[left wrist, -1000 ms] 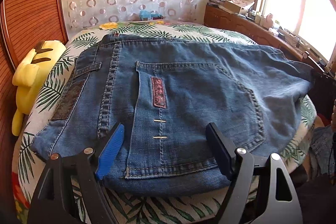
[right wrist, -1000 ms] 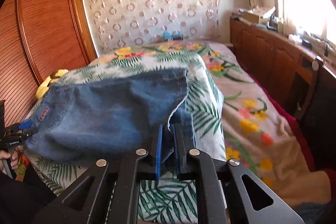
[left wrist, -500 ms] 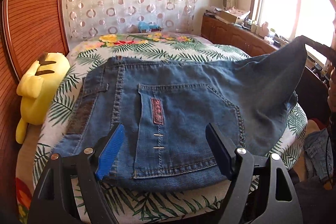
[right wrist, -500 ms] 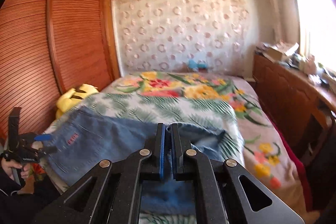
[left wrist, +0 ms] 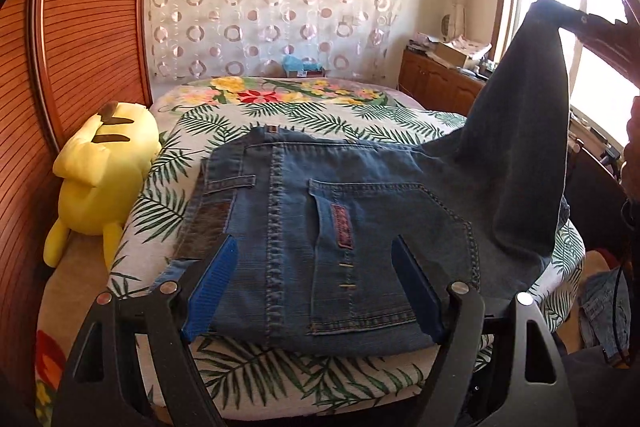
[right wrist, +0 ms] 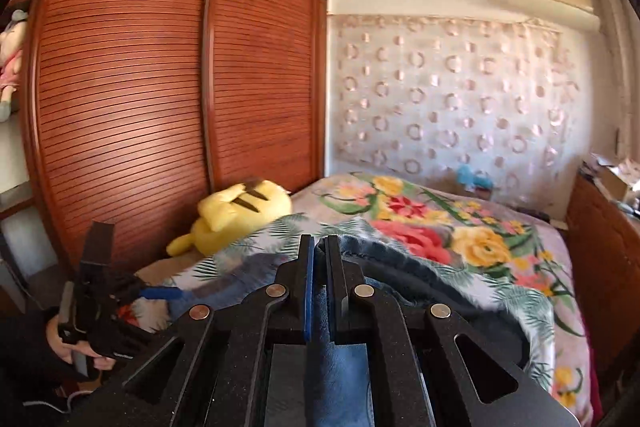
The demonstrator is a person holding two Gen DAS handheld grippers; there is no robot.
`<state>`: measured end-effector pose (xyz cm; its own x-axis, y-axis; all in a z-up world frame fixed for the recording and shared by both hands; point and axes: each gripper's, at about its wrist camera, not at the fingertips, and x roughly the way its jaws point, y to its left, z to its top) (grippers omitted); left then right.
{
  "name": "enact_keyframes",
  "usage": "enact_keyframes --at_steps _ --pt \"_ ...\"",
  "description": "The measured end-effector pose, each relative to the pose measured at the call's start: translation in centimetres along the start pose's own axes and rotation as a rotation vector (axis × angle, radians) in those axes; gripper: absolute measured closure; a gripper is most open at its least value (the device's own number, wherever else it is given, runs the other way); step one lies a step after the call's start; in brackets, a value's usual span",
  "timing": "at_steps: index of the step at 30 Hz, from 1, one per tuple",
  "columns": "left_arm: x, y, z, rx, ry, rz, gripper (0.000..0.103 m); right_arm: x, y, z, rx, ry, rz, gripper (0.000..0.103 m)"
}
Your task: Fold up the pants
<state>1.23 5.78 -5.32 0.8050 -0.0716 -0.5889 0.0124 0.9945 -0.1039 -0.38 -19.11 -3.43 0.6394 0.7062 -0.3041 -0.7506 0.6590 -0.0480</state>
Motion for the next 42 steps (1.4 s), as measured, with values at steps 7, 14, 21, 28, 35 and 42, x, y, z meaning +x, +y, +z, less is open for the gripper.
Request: enact_keyframes --at_steps 7,14,21,28,35,42 --pt "0.4 0.3 0.0 -0.012 0.005 -0.007 0.023 1.4 -2.6 0.4 0.008 0.077 -0.012 0.073" --pt "0.9 -0.9 0.1 0.013 0.015 -0.027 0.023 1.5 -2.0 2.0 0.019 0.096 -0.056 0.065" --pt "1.2 -2.9 0.5 0.05 0.015 -0.067 0.023 0.6 -3.2 -1.2 0.068 0.174 -0.131 0.057" --pt "2.5 -6.1 0.6 0.114 0.04 -0.116 0.023 1.2 -5.3 -4.0 0.154 0.278 -0.175 0.053" --pt "3.5 -8.2 0.5 0.157 0.057 -0.177 0.023 1.2 -6.3 -4.8 0.24 0.325 -0.18 0.052" --pt "5.8 -7.7 -0.1 0.085 0.141 -0.264 0.039 1.6 -6.1 -4.7 0.325 0.345 -0.135 0.052"
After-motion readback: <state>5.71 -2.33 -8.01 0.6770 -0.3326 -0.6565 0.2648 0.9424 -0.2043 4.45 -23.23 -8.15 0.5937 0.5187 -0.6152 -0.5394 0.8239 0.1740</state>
